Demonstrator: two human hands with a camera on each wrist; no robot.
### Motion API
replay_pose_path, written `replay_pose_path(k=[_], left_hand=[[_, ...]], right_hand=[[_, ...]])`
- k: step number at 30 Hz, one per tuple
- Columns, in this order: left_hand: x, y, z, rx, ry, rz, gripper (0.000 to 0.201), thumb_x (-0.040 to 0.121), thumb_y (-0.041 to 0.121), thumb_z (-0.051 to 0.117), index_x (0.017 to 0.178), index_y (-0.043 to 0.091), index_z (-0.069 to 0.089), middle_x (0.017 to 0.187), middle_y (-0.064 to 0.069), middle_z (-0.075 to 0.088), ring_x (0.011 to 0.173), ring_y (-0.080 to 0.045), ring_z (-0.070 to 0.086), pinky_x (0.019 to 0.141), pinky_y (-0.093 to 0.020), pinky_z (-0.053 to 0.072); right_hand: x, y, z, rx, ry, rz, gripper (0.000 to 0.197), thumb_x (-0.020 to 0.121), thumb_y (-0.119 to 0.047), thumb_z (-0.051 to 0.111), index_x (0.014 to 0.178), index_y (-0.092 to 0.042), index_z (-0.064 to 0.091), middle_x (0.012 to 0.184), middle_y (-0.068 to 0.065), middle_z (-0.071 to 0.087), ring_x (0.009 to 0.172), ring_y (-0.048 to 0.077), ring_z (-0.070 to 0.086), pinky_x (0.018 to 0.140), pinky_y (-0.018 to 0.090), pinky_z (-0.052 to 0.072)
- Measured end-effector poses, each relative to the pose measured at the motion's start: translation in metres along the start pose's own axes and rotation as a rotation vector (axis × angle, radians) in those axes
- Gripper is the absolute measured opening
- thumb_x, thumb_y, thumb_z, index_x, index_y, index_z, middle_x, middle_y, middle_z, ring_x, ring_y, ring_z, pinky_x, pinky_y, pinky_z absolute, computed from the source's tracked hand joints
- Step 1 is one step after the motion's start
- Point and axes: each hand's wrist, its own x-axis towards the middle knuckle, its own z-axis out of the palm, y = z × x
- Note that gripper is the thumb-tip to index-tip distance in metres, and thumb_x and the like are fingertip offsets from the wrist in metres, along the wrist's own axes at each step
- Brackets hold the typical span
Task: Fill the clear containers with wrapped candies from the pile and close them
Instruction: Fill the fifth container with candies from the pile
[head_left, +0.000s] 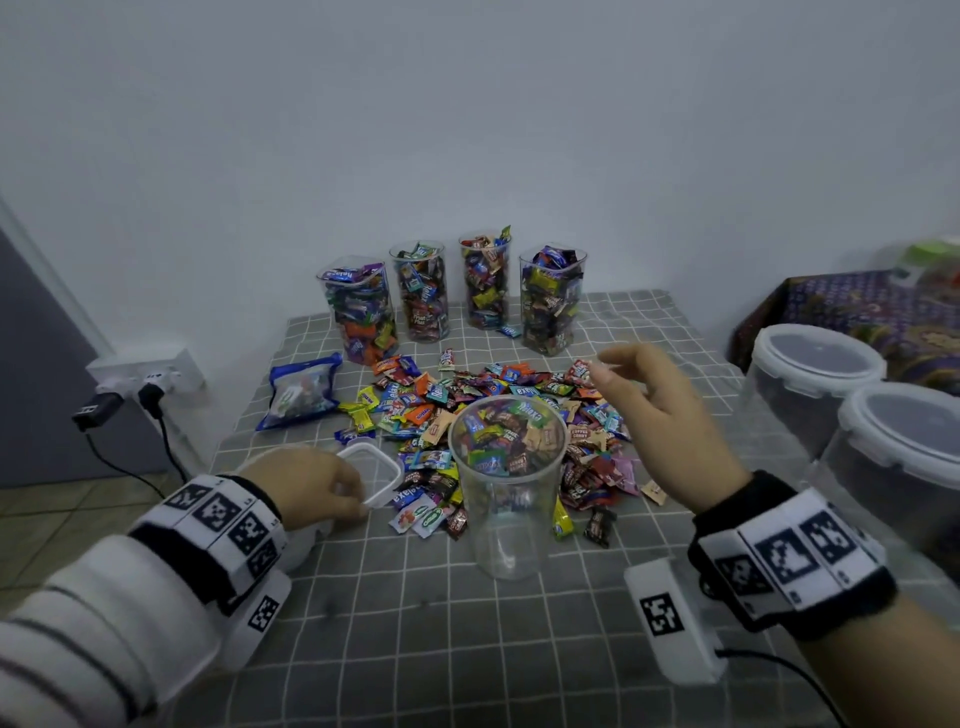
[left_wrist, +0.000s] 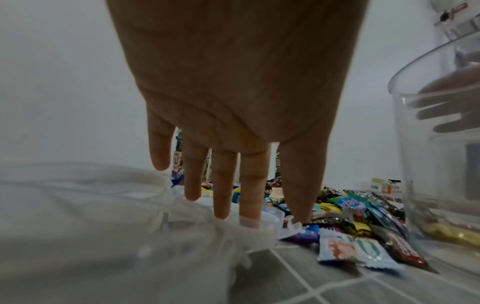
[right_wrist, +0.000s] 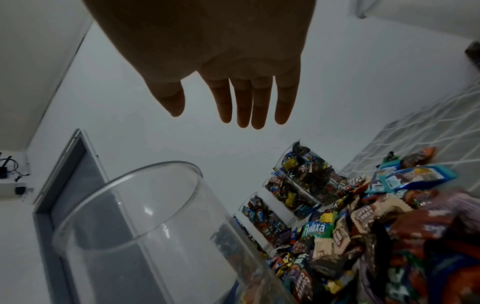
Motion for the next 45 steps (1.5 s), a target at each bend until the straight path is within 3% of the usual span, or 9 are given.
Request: replay_pose_path(k=[2,8,13,18,22,33,39,42,45], left_hand=[[0.0,-0.002,0.001,0.038,-0.014,-0.027,0.035,0.085,0.063,0.048,0.099,0.036,0.064,0.104,0.013,0.061,0.094,-0.007,0.055,0.089,-0.031,0.047],[-0.007,0.001,-0.004,0.133,-0.063,-0.076,0.042,0.087,0.065,0.044,0.104,0.033,0.066,0.107,0.008,0.064,0.095,-0.009,0.058,0.074,-0.023,0.044],[-0.015,0.005,-0.026,-0.103,0.065,-0.033,0.033,0.091,0.055,0.046,0.114,0.036,0.061,0.118,0.01,0.06,0.099,-0.005,0.051,0.086,-0.023,0.04],[-0.008,0.009,-0.063,-0.392,0.176,0.036,0.033,0.091,0.048,0.049,0.118,0.032,0.061,0.121,0.009,0.06,0.108,-0.009,0.053,0.1,-0.029,0.038],[0.01,0.023,-0.08,-0.516,0.228,0.05,0.037,0.092,0.043,0.053,0.124,0.025,0.058,0.122,0.006,0.056,0.107,-0.009,0.048,0.095,-0.025,0.034],[0.088,0.062,-0.055,-0.513,0.169,-0.084,0.086,0.079,0.046,0.071,0.147,0.02,0.026,0.15,-0.006,0.035,0.132,-0.026,0.04,0.103,-0.036,0.038],[0.102,0.079,-0.045,-0.307,-0.05,-0.012,0.097,0.084,0.049,0.064,0.151,0.031,-0.004,0.159,-0.013,0.008,0.141,-0.033,0.027,0.109,-0.046,0.033],[0.101,0.087,-0.048,-0.168,-0.001,0.058,0.067,0.091,0.045,0.056,0.148,0.03,0.023,0.146,-0.016,0.037,0.126,-0.033,0.046,0.096,-0.039,0.044],[0.099,0.097,-0.05,-0.103,0.076,0.036,0.034,0.095,0.03,0.051,0.128,0.02,0.053,0.121,-0.011,0.06,0.108,-0.029,0.057,0.077,-0.032,0.045]], right_hand=[[-0.002,0.003,0.0,0.003,-0.015,0.011,0.041,0.078,-0.055,0.046,0.105,-0.025,0.057,0.106,-0.007,0.059,0.102,0.01,0.055,0.092,0.04,0.046],[-0.003,0.017,0.004,0.003,-0.069,0.048,0.054,0.073,-0.063,0.045,0.105,-0.022,0.057,0.105,-0.001,0.059,0.1,0.015,0.056,0.09,0.041,0.046],[0.012,0.032,-0.001,-0.122,-0.097,0.148,0.025,0.09,-0.036,0.056,0.106,-0.017,0.057,0.103,0.003,0.056,0.099,0.024,0.055,0.087,0.044,0.046],[0.035,0.046,-0.01,-0.398,-0.186,0.264,0.047,0.09,-0.033,0.058,0.128,-0.007,0.047,0.127,0.013,0.05,0.114,0.025,0.047,0.092,0.036,0.037],[0.048,0.056,-0.011,-0.493,-0.249,0.367,0.059,0.09,-0.036,0.058,0.137,-0.005,0.038,0.139,0.016,0.041,0.125,0.029,0.042,0.098,0.036,0.036],[0.08,0.085,0.013,-0.626,-0.405,0.531,0.087,0.079,-0.051,0.066,0.147,-0.016,0.024,0.137,0.014,0.048,0.12,0.031,0.05,0.091,0.035,0.043],[0.085,0.078,0.032,-0.86,-0.696,0.456,0.096,0.076,-0.061,0.064,0.15,-0.026,0.015,0.145,0.01,0.04,0.126,0.029,0.046,0.098,0.038,0.044],[0.085,0.076,0.037,-0.973,-0.794,0.362,0.092,0.074,-0.064,0.064,0.148,-0.03,0.02,0.141,0.008,0.044,0.122,0.028,0.049,0.096,0.04,0.046],[0.085,0.072,0.04,-0.998,-0.787,0.301,0.076,0.081,-0.048,0.066,0.145,-0.027,0.031,0.133,0.007,0.053,0.117,0.026,0.052,0.094,0.037,0.048]])
